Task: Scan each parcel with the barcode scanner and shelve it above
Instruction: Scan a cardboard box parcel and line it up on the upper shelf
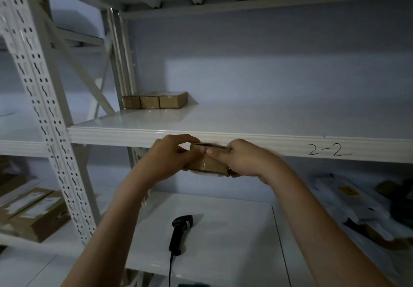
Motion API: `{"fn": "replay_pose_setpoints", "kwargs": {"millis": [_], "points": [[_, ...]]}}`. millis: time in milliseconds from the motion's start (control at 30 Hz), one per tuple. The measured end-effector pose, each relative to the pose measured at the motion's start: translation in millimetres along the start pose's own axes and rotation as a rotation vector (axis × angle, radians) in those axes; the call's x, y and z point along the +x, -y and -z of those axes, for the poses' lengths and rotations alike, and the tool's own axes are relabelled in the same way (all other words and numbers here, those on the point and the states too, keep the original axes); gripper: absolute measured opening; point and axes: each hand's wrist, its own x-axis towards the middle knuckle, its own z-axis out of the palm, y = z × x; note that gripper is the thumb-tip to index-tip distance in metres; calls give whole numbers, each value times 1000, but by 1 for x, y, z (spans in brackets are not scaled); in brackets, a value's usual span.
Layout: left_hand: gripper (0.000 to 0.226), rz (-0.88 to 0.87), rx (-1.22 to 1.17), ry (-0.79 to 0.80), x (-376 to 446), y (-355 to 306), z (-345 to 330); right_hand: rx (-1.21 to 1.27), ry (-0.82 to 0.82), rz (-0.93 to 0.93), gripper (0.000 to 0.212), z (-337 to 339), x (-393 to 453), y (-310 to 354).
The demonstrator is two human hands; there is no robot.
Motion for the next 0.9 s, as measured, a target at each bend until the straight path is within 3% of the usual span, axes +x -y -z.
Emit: {"fn": "replay_pose_setpoints", "kwargs": {"millis": [200, 300, 467, 733, 800, 900], "points": [[20, -60, 34, -87, -12, -42, 43, -60, -119, 134, 54, 27, -31, 42], [20, -157, 51, -186, -13, -54, 61, 6, -258, 209, 49, 37, -34, 52], [26, -227, -21, -330, 37, -35, 45, 60, -472, 348, 38, 30, 19, 49], [27, -82, 2, -362, 125, 48, 1, -174, -624, 195, 18, 2, 124, 25], [38, -87, 164, -318, 144, 63, 5, -280, -614, 169, 25, 3, 140, 30], [54, -28, 313, -106, 168, 75, 18, -465, -483, 115, 39, 6, 164, 43]]}}
